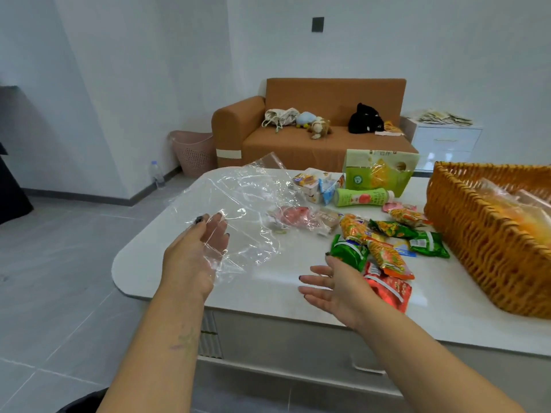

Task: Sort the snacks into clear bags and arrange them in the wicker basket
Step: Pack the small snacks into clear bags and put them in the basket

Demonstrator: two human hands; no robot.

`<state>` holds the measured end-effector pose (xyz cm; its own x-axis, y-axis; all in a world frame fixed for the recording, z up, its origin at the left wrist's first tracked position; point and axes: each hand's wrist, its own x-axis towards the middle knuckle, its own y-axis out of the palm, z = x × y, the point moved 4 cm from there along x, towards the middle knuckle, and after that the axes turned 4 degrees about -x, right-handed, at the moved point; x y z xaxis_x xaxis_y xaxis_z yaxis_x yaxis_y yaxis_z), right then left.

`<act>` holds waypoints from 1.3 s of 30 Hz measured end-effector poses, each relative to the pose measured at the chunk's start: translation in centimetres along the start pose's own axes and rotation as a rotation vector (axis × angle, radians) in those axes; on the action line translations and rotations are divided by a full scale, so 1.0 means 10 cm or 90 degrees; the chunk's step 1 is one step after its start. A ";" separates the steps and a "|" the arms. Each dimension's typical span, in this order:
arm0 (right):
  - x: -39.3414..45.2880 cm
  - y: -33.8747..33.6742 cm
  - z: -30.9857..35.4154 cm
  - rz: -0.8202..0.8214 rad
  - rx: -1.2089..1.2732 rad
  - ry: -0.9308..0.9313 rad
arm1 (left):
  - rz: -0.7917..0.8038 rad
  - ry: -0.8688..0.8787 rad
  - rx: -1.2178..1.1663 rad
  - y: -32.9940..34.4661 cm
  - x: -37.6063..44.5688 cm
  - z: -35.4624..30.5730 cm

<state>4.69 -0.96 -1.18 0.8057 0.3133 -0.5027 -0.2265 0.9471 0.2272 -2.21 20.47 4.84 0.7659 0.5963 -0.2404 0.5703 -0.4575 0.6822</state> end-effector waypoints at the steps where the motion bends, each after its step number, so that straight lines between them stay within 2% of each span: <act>1: -0.11 -0.16 0.09 -0.018 0.051 -0.020 | 0.011 -0.015 0.014 0.03 -0.03 0.05; 3: -0.37 -0.47 0.22 -0.055 0.108 -0.066 | 0.035 -0.042 0.041 0.06 -0.10 0.14; 5: -0.64 -0.74 0.30 -0.088 0.095 -0.121 | 0.065 -0.068 0.067 0.12 -0.17 0.24; 9: -0.91 -1.14 0.28 -0.184 -0.103 -0.224 | 0.117 -0.102 0.118 0.26 -0.33 0.43; 12: -0.83 -1.18 0.27 -0.200 -0.247 -0.242 | 0.149 -0.108 0.146 0.36 -0.41 0.55; 16: -0.57 -1.26 0.24 -0.192 -0.249 -0.233 | 0.162 -0.107 0.195 0.40 -0.46 0.68; 18: -0.50 -1.33 0.23 -0.185 -0.196 -0.223 | 0.168 -0.090 0.248 0.41 -0.47 0.73; 22: -0.52 -1.36 0.27 -0.167 -0.123 -0.226 | 0.150 0.039 0.501 0.40 -0.37 0.78; 25: -0.52 -1.38 0.35 -0.176 -0.139 -0.253 | 0.145 0.207 0.763 0.44 -0.36 0.83; 28: -0.52 -1.41 0.45 -0.162 -0.170 -0.268 | 0.164 0.377 0.926 0.45 -0.49 0.93; 30: -0.52 -1.40 0.49 -0.091 -0.196 -0.259 | 0.228 0.480 0.973 0.48 -0.58 0.98; 31: -0.52 -1.38 0.50 -0.053 -0.213 -0.249 | 0.298 0.509 0.980 0.49 -0.61 1.02; 34: -0.50 -1.33 0.48 0.035 -0.227 -0.220 | 0.518 0.485 0.985 0.45 -0.76 1.20; 39: -0.55 -1.21 0.37 0.174 -0.310 -0.162 | 0.673 0.479 1.063 0.35 -0.94 1.42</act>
<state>5.06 -14.42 1.96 0.7745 0.5804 -0.2515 -0.6196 0.7761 -0.1172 -3.21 3.92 -0.35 0.9030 -0.3293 0.2759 0.0938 -0.4756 -0.8747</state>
